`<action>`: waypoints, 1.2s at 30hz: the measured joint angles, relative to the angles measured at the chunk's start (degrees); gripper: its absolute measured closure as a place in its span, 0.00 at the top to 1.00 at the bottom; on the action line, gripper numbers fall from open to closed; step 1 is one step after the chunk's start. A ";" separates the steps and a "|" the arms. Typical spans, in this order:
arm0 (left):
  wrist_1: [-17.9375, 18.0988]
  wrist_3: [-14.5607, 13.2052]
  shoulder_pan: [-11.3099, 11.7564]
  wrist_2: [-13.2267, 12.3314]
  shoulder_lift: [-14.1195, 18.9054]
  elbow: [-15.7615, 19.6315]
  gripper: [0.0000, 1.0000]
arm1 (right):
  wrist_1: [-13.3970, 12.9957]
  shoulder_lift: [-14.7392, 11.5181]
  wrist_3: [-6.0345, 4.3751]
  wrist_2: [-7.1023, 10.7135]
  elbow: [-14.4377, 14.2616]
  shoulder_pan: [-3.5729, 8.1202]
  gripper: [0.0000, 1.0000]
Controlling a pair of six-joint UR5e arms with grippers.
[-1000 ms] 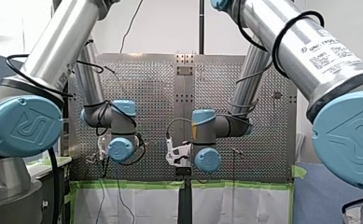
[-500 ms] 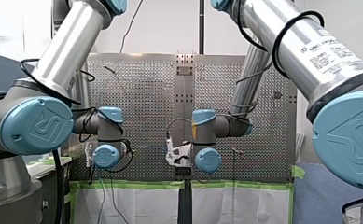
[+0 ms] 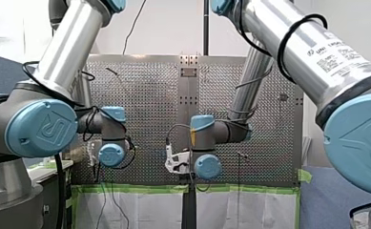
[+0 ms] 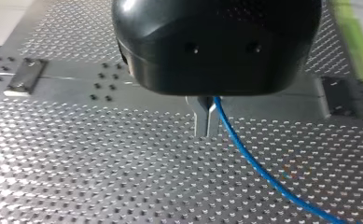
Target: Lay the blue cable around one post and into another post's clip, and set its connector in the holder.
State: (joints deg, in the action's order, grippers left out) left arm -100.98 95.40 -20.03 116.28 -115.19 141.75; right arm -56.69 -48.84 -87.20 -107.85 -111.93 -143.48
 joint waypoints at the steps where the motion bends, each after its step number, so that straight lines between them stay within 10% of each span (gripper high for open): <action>1: -0.32 0.16 0.04 0.08 0.38 -0.37 0.00 | 0.47 -0.02 -0.48 -0.47 0.46 -0.47 0.00; 11: -5.02 2.65 1.07 0.35 5.14 -3.59 0.00 | 5.26 -3.81 -5.26 -5.26 5.26 -2.21 0.00; 21: -9.62 4.99 4.73 -2.01 9.76 -4.12 0.00 | 10.18 -8.72 -9.97 -9.82 10.18 1.93 0.00; 36: -16.80 8.47 9.59 -3.30 16.95 -6.78 0.00 | 18.26 -16.80 -4.05 -3.21 14.02 9.03 0.00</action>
State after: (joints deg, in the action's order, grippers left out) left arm -117.79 103.87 -10.44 112.98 -98.24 134.97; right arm -38.43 -65.64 -91.26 -111.06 -97.91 -134.45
